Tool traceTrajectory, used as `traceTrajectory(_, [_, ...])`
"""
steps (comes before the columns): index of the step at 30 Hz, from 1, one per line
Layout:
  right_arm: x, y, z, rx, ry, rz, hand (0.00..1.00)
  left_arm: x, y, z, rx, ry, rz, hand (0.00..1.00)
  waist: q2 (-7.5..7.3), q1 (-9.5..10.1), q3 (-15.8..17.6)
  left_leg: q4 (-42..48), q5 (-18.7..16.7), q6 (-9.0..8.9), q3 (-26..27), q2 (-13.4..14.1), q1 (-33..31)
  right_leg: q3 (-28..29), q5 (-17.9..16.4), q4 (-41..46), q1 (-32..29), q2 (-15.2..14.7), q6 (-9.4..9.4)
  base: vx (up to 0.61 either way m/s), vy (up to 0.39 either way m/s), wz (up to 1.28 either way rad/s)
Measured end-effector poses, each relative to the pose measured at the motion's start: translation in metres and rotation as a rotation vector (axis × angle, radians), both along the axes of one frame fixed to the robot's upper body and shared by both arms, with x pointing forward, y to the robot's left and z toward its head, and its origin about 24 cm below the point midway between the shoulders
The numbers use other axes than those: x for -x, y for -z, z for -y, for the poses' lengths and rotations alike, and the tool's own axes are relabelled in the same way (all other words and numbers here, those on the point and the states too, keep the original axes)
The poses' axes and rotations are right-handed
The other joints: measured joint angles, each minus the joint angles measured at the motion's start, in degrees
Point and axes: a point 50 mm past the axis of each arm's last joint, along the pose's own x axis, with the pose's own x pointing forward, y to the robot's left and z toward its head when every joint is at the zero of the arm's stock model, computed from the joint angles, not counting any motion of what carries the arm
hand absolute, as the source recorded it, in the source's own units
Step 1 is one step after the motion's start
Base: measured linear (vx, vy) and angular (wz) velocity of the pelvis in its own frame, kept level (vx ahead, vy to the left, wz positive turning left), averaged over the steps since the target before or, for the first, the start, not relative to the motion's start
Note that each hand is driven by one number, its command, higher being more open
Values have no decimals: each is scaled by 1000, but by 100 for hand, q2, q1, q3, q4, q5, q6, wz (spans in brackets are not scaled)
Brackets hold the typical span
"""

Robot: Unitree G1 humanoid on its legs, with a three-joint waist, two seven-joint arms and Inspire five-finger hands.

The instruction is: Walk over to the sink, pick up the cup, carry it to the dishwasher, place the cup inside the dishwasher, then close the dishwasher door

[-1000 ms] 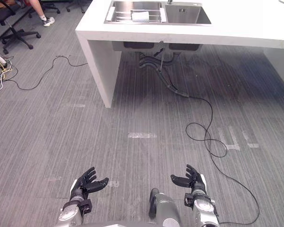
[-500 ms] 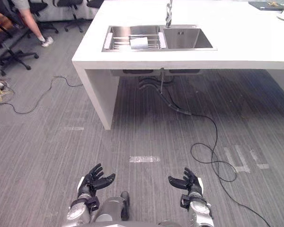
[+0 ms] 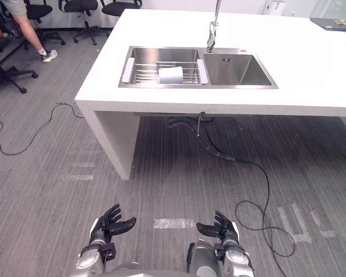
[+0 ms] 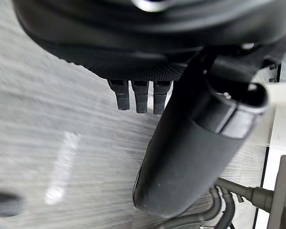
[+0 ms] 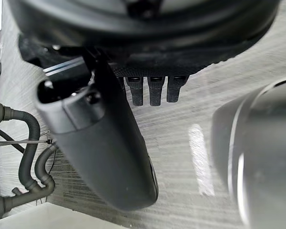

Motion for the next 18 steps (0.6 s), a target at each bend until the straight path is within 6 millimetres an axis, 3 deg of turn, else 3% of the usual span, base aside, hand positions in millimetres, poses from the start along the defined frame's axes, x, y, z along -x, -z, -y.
traceTrajectory(1, [2, 0, 7, 18, 4, -13, 90, -2, -1, 6, 17, 2, 10, 90, 187, 13, -82, -11, -1, -8, -79, 223, 4, -78, -76, -38, 51, 212, -104, 462, -218, 0])
traceTrajectory(3, [-2, -2, 11, 35, 9, 1, 90, -12, -13, 13, 30, 9, 80, 90, 321, -2, -98, 82, 50, -93, -142, 423, 1, -179, -239, -46, 109, 395, -245, 423, -212, -3])
traceTrajectory(4, [0, -2, 13, 39, 19, -4, 90, -22, -24, 18, 33, 33, 144, 90, 349, -11, -89, 353, 169, -250, -275, 508, -63, -273, -314, -139, 297, 461, -303, 378, -217, 25])
traceTrajectory(6, [8, -1, 12, 43, 17, -7, 90, -34, -48, 30, 50, 68, 264, 90, 387, -22, -50, 1714, 402, -476, -402, 624, -473, -409, -379, -455, 829, 531, -329, 374, -202, 31])
traceTrajectory(7, [13, -2, 11, 45, 10, -4, 90, -41, -65, 38, 70, 82, 350, 90, 388, 20, -28, 2941, 759, -520, -396, 731, -976, -427, -384, -745, 1236, 554, -337, 282, -111, 15])
traceTrajectory(9, [14, -5, 7, 43, 5, 21, 90, -48, -95, 47, 91, 99, 498, 90, 422, 74, -19, 4108, 661, -545, -209, 988, -1607, -428, -415, -1114, 1674, 653, -373, 234, -58, -5])
traceTrajectory(10, [11, -8, 5, 42, 3, 41, 90, -51, -114, 51, 99, 115, 589, 90, 444, 121, -26, 4313, 554, -440, -128, 1096, -1941, -390, -498, -1270, 1865, 701, -424, 235, 7, -21])
traceTrajectory(12, [7, -11, 3, 41, 0, 67, 90, -55, -141, 55, 107, 122, 715, 90, 461, 196, -37, 4160, 345, -365, 49, 1157, -2293, -317, -580, -1377, 2019, 696, -363, 193, 58, -20])
traceTrajectory(15, [5, -11, 4, 49, -1, 71, 90, -56, -172, 54, 85, 107, 869, 90, 459, 297, -37, 2593, 227, -243, 84, 786, -2481, -188, -721, -1426, 2214, 538, -137, 273, 185, -11])
traceTrajectory(16, [6, -11, 7, 64, -4, 67, 90, -55, -180, 54, 69, 87, 911, 90, 595, 304, -92, 1354, 676, -184, 7, 587, -2380, -131, -828, -1300, 2199, 492, 32, 217, 180, -9])
traceTrajectory(17, [5, -10, 8, 66, -8, 59, 90, -55, -183, 54, 65, 70, 931, 90, 589, 342, -55, 1194, 1038, 48, 46, 541, -2288, -28, -884, -1187, 2182, 500, 164, 277, 206, -7])
traceTrajectory(18, [7, -6, 3, 57, -27, 38, 90, -55, -188, 49, 40, 47, 949, 90, 417, 344, -52, 1007, 1084, 115, 155, 325, -2147, 310, -892, -1268, 2208, 372, 180, 265, 176, 6])
